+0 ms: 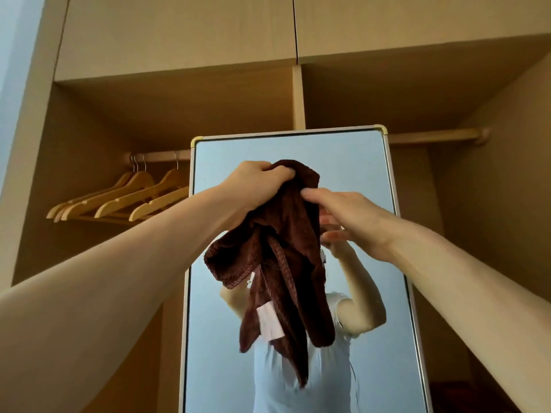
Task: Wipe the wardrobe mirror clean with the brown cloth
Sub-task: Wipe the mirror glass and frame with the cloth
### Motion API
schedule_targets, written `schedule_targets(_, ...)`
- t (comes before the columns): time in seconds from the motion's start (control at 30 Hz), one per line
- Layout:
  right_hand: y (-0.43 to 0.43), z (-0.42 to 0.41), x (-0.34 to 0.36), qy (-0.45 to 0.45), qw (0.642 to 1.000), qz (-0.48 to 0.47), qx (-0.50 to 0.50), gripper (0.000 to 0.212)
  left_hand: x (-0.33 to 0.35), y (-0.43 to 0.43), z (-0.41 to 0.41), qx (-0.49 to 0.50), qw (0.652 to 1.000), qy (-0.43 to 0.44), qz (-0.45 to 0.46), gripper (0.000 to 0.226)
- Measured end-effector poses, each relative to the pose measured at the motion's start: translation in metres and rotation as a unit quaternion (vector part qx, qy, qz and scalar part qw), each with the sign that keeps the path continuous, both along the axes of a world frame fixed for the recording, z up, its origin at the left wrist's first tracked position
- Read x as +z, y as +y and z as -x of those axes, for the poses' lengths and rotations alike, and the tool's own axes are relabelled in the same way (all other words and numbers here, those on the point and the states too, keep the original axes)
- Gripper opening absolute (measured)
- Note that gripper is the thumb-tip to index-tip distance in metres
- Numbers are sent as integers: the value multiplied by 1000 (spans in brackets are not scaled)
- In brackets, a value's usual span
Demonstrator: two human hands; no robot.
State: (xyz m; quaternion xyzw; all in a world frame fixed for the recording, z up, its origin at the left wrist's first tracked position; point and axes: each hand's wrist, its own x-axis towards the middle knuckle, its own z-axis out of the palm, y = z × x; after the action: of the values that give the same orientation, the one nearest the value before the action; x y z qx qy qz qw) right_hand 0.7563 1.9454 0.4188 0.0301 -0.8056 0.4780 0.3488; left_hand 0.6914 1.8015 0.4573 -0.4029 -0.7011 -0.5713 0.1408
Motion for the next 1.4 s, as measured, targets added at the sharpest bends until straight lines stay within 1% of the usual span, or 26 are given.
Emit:
schedule_targets(0.1,-1,10,-6,65,993,66,75,27,3,-3,-2,-35,999,-35,14,25)
schedule_targets(0.2,0,17,0,140,989,14,-37,22,9,-6,5,0,997,-32,72,48)
schedule_targets(0.23,0,15,7,176,980,-24,-85,21,11,-6,8,10,997,-19,71,48)
schedule_targets(0.3,0,10,27,226,946,-131,-192,22,19,-1,15,21,999,18,22,37)
schedule_targets(0.33,-2,8,36,228,913,-208,-267,24,23,5,17,21,999,36,-13,29)
schedule_targets(0.37,-5,8,44,224,859,-293,-356,24,27,13,19,21,997,56,-42,25)
schedule_targets(0.4,-11,10,48,227,790,-367,-435,23,30,21,21,25,994,83,-62,26)
schedule_targets(0.43,-17,13,49,247,731,-416,-481,22,33,30,23,36,990,118,-70,28)
schedule_targets(0.47,-23,17,44,266,701,-440,-494,23,36,37,26,53,984,154,-68,29)
schedule_targets(0.5,-26,22,35,265,712,-437,-481,24,38,43,31,81,977,191,-58,27)
schedule_targets(0.57,-23,32,7,202,786,-399,-426,30,40,46,43,184,949,255,-18,27)
schedule_targets(0.6,-17,40,-11,155,806,-397,-411,41,37,46,50,239,929,282,5,31)
schedule_targets(0.67,-8,56,-48,103,796,-434,-409,64,28,46,61,313,890,328,38,38)
schedule_targets(0.73,-2,66,-71,118,787,-446,-410,73,15,47,62,343,845,408,33,35)
schedule_targets(0.83,12,74,-78,173,779,-450,-400,69,-8,43,58,313,745,590,-5,27)
schedule_targets(0.9,23,74,-73,197,771,-467,-386,65,-25,35,64,272,670,690,27,26)
schedule_targets(0.93,28,73,-68,205,767,-479,-374,63,-32,30,69,265,653,707,61,29)
schedule_targets(1.0,38,70,-53,222,750,-520,-343,62,-41,20,77,285,670,670,144,44)
schedule_targets(1.07,46,63,-28,232,717,-576,-318,64,-38,15,81,334,681,625,187,60)
schedule_targets(1.13,49,57,3,211,687,-615,-325,66,-24,17,81,390,664,607,194,65)
schedule_targets(1.2,40,55,38,183,660,-625,-374,61,-2,24,78,443,639,602,181,64)
schedule_targets(1.23,33,57,54,177,661,-616,-390,55,9,27,77,457,635,598,174,62)
schedule_targets(1.27,24,60,66,173,676,-598,-393,50,19,29,77,460,642,589,172,60)
schedule_targets(1.33,7,68,75,167,736,-539,-373,48,29,30,81,435,683,562,166,57)
schedule_targets(1.37,1,73,70,167,756,-516,-367,50,25,27,84,417,706,549,162,56)
schedule_targets(1.4,-1,76,59,172,756,-512,-368,51,16,24,88,403,722,539,161,57)
